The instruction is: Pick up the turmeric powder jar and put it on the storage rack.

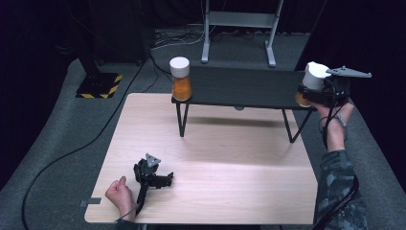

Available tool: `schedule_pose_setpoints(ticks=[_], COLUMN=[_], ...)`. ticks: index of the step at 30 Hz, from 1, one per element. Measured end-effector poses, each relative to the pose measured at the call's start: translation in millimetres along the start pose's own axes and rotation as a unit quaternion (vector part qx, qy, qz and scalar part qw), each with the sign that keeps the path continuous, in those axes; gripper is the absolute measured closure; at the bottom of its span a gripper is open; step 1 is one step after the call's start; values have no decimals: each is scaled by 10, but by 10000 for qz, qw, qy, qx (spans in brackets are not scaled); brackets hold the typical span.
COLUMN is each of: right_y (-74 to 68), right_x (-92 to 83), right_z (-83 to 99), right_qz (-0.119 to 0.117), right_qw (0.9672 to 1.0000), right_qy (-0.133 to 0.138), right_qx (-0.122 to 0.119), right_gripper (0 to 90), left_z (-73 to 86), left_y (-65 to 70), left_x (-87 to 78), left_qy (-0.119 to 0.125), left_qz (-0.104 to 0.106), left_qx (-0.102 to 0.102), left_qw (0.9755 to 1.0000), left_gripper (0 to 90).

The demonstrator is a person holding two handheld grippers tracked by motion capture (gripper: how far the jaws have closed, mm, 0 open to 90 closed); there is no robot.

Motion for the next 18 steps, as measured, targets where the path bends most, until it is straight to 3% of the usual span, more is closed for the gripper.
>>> schedule_pose_setpoints(ticks=[18], right_y=[-52], right_x=[346], right_z=[46], right_qz=[-39], right_qw=[9996], right_qy=[-272], right_qx=[85], right_gripper=[297], left_z=[2], left_y=[1], left_x=[1], left_qy=[7], left_qz=[-1], left_qx=[-7], left_qw=[10000], left_gripper=[0])
Point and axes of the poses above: each handheld gripper's, and its own axes: x roughly forward along the jaws, z roughly out of its underside, y roughly to its right, the point moved 3 cm from there along x, roughly forward along the jaws, and after that the axes turned 6 degrees about y, right-handed, at the moved point
